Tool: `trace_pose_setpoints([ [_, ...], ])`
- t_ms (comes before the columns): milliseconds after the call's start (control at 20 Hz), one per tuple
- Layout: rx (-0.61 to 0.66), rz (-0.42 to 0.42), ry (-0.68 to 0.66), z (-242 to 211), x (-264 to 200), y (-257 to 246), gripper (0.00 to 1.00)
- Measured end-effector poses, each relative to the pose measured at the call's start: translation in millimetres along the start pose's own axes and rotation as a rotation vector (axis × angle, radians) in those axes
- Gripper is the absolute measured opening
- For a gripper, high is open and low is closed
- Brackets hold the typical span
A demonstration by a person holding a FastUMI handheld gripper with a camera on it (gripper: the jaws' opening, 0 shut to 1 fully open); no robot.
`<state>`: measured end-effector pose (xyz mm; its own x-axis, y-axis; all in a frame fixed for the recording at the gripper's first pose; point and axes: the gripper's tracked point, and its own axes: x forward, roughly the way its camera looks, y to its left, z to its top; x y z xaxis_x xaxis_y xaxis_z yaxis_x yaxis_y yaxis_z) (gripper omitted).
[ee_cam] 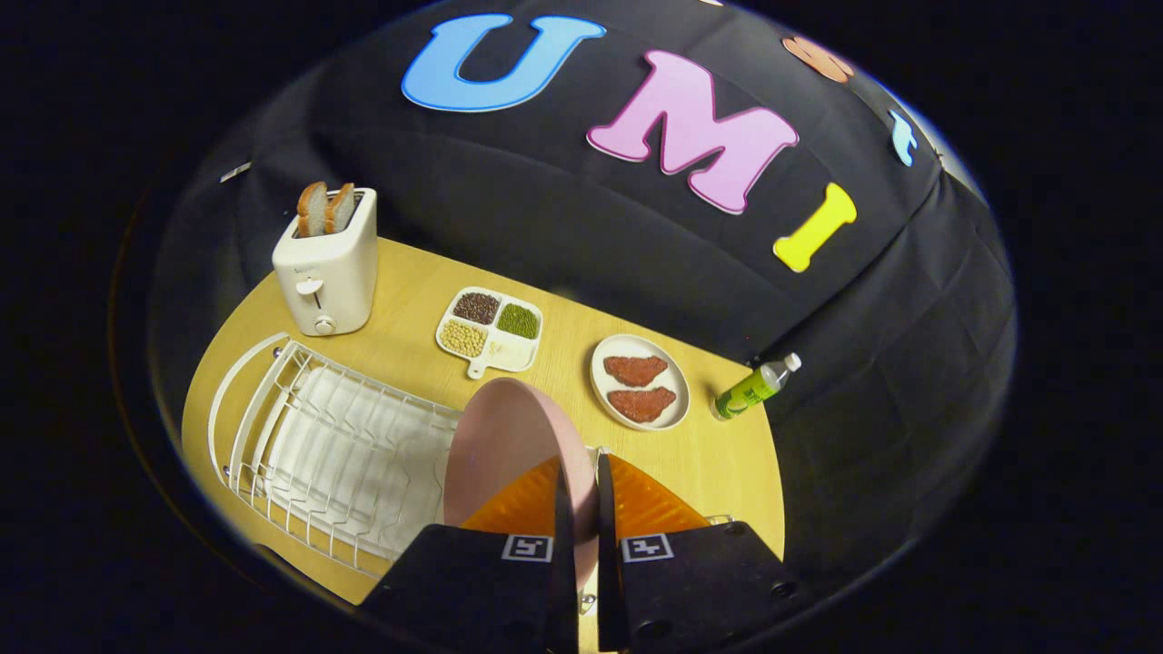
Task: Take the plate from the dish rack, then take the spoon from the basket and place it into the plate.
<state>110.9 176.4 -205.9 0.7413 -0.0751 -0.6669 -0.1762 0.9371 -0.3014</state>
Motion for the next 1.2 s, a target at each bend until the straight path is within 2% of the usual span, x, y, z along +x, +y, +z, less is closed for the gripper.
trace_pose_setpoints([
  [300, 0.044, 0.075, -0.102, 17.9, -23.8, -8.6, 0.13],
  [600, 0.185, 0.19, -0.142, 3.1, -61.1, -41.2, 0.13],
  [950, 0.366, 0.276, -0.037, -82.2, -90.4, -77.8, 0.13],
  [1200, 0.499, 0.343, 0.066, -157.8, -107.8, -81.4, 0.13],
])
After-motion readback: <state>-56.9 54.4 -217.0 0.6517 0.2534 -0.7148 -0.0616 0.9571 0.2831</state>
